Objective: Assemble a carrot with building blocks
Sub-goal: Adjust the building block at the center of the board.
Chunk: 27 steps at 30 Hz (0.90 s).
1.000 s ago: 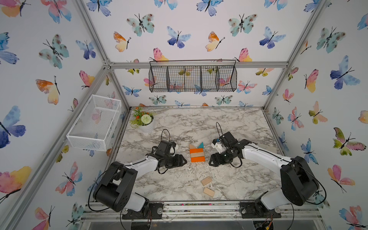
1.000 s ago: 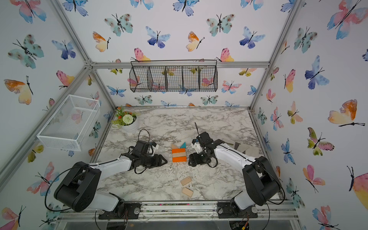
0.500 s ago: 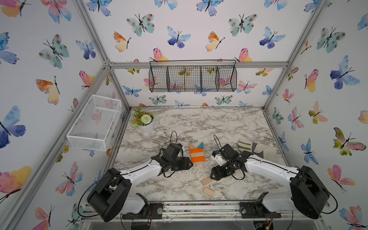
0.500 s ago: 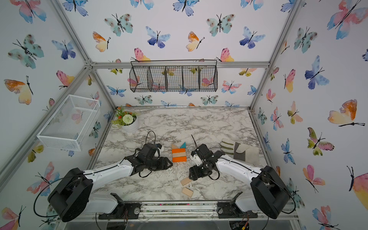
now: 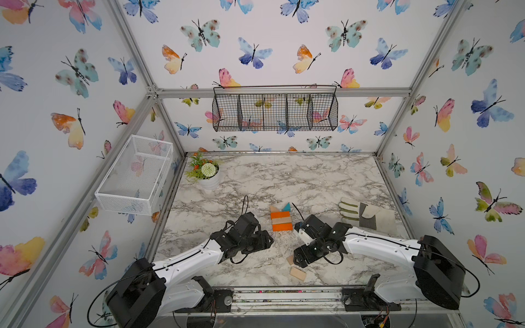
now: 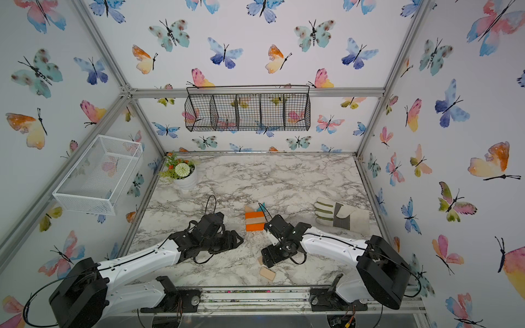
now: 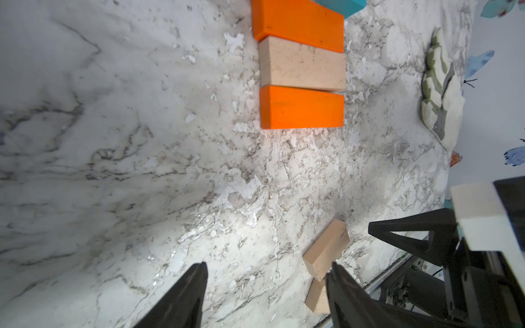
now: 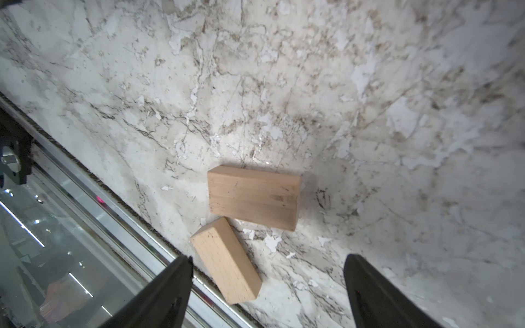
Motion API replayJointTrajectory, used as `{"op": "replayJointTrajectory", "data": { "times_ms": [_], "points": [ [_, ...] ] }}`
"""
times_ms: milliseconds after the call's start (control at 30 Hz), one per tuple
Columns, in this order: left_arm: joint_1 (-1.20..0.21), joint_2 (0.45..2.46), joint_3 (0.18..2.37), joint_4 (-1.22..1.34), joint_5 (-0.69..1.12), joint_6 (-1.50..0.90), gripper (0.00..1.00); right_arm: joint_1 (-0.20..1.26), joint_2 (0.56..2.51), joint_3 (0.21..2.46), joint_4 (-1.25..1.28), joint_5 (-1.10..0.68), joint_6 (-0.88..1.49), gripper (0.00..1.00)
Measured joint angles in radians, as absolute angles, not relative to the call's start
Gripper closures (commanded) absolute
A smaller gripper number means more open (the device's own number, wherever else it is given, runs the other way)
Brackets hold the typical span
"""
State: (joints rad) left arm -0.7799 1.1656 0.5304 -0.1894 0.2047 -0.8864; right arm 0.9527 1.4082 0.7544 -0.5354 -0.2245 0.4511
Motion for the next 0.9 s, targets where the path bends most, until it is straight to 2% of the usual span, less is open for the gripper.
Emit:
{"op": "replayJointTrajectory", "data": {
  "times_ms": [200, 433, 667, 900],
  "points": [
    [-0.779, 1.125, 0.467, -0.192, 0.226, -0.875, 0.27, 1.005, 1.522, 0.807, -0.493, -0.196, 0.49, 0.1],
    [-0.772, 1.022, 0.406, -0.202, 0.25, -0.857, 0.27, 1.016, 1.533, 0.81, -0.434, -0.177, 0.513, 0.11],
    [-0.772, 1.024, 0.406, -0.232, 0.26, -0.823, 0.27, 1.019, 1.556, 0.815, -0.433, -0.144, 0.535, 0.18],
    [-0.772, 1.061, 0.43, -0.237, 0.268, -0.789, 0.27, 1.043, 1.545, 0.801, -0.434, -0.117, 0.563, 0.2]
  ]
}}
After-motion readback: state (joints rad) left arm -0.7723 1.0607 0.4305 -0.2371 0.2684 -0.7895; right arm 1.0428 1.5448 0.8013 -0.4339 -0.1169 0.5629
